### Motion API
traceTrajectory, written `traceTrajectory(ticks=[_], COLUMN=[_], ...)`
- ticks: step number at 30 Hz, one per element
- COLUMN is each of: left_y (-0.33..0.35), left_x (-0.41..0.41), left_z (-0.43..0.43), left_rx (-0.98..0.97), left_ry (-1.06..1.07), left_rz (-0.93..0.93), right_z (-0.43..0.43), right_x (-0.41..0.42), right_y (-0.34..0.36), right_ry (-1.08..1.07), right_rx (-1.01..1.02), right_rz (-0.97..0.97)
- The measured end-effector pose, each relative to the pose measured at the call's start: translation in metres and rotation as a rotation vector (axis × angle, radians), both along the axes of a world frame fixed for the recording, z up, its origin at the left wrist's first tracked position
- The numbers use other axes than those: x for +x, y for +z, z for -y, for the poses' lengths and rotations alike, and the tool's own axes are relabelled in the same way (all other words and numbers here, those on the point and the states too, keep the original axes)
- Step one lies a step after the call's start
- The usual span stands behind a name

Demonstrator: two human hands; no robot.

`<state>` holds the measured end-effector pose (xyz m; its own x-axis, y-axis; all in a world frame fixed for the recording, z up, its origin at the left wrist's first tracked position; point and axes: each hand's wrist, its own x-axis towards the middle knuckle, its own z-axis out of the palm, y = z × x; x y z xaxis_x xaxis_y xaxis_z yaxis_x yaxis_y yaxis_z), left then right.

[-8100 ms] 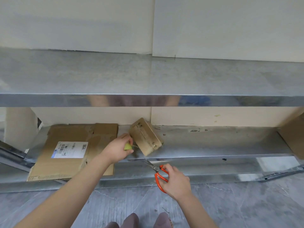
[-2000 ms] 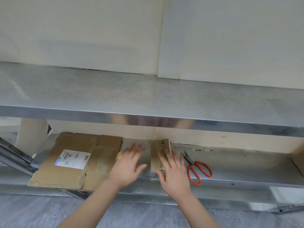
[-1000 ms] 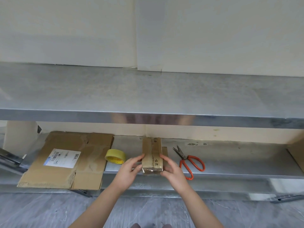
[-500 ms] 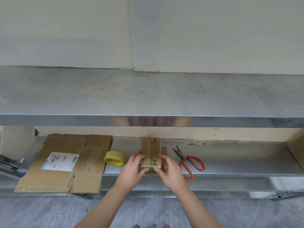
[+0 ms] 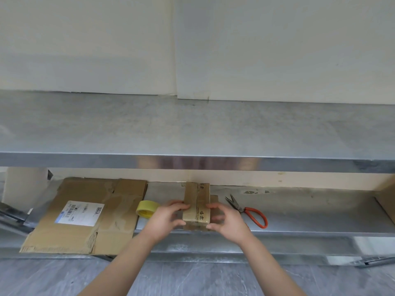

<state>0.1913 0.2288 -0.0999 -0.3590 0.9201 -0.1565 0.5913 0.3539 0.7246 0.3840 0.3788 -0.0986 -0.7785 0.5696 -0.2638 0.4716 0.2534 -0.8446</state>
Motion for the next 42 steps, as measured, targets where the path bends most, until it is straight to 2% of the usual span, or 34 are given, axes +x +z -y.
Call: traceTrajectory(ticks=[4,7,12,17,24,26,31,32,33,35,37,42], left_y=[-0.010,-0.011,0.002,0.003,-0.001,-0.001,0.006,0.007,0.006,0.008,0.012,0.033], left_x=[0.015,0.027,0.027,0.032,0.041,0.035,0.011,0.009,0.009,0.014,0.021,0.027], left_z=[0.004,0.008,-0.001,-0.010,0.001,0.002,-0.003,-0.006,-0.008,-0.011,-0.011,-0.009], left_rx=[0.106,0.135,0.099,0.045,0.165,0.136,0.012,0.002,-0.008,-0.010,0.013,0.165], left_ry=[0.120,0.218,0.309,0.323,0.316,0.303,0.298,0.298,0.309,0.388,0.433,0.384], left_rz=[0.027,0.152,0.317,0.333,0.579,0.544,0.238,0.232,0.293,0.535,0.709,0.683], right_z=[0.013,0.023,0.020,0.023,0.030,0.035,0.041,0.041,0.041,0.040,0.037,0.027], right_x=[-0.002,-0.001,-0.006,-0.013,-0.010,-0.009,-0.002,-0.002,-0.003,-0.008,-0.013,-0.018], right_y=[-0.009,-0.017,-0.013,-0.009,-0.003,-0.001,-0.001,-0.001,-0.001,0.001,0.004,0.014], right_ry=[-0.072,-0.097,-0.186,-0.254,-0.171,-0.154,-0.142,-0.158,-0.183,-0.240,-0.269,-0.249], right_rx=[0.065,0.128,0.031,0.026,0.016,-0.037,-0.030,-0.048,-0.067,-0.076,-0.007,0.075], right_rz=[-0.023,-0.027,-0.072,-0.090,-0.051,-0.082,-0.081,-0.095,-0.104,-0.090,-0.041,-0.080])
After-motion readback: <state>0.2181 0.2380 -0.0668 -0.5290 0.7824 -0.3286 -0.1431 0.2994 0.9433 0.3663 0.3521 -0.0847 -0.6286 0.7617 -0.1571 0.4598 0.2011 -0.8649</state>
